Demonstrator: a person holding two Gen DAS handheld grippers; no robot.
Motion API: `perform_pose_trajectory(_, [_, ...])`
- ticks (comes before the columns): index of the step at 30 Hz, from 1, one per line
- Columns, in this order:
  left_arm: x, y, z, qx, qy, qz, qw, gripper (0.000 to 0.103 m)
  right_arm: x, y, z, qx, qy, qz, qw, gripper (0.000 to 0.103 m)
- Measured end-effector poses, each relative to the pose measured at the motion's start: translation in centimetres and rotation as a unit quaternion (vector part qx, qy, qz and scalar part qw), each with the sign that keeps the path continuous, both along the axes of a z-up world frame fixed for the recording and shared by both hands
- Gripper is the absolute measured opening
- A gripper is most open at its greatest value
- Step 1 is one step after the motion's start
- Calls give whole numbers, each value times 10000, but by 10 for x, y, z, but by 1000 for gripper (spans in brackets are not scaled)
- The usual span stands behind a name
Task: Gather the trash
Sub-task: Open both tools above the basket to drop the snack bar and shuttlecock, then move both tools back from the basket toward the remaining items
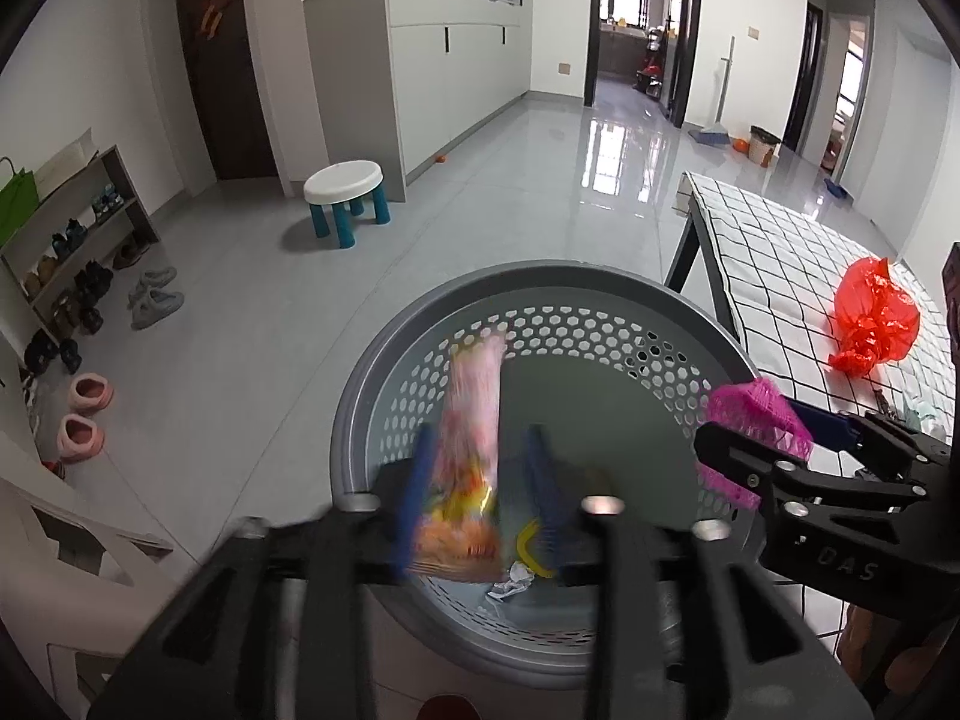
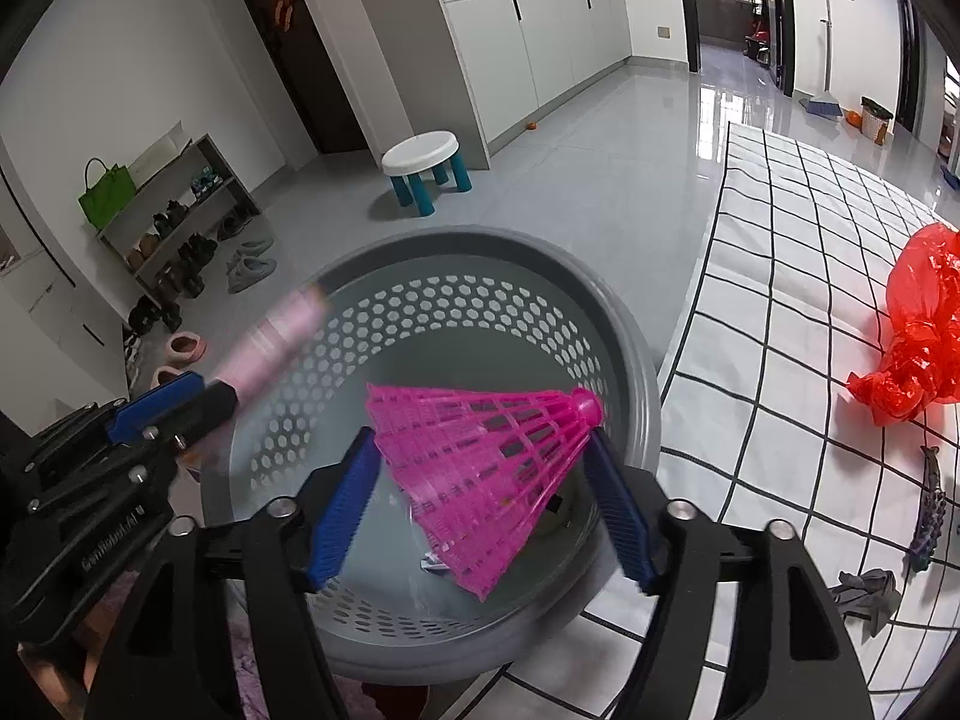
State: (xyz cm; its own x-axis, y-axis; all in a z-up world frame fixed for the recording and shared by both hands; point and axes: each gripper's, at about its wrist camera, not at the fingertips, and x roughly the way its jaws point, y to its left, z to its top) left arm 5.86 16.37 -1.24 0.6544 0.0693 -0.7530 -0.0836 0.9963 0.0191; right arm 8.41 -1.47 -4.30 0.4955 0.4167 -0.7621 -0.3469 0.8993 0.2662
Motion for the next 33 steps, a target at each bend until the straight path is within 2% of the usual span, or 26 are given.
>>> perform_pose_trajectory(2, [-2,1,2,-13,-69,41,10000,61,-1,-2,1,54,-14,-32,10000,76])
perform_pose_trajectory(16, [-3,5,3,5,-74,111,9999,73,-4,-1,3,-87,-137,-101,9998,76])
perform_pose_trajectory(27, [-9,3,10,126,-269,146,9995,86,-13,-11,3,-133,-127,-213,9996,76])
perform_pose_trajectory(33, [-13,0,15,179,-354,87,9992,89,-22,-21,11,-134,-192,-330,9992,76])
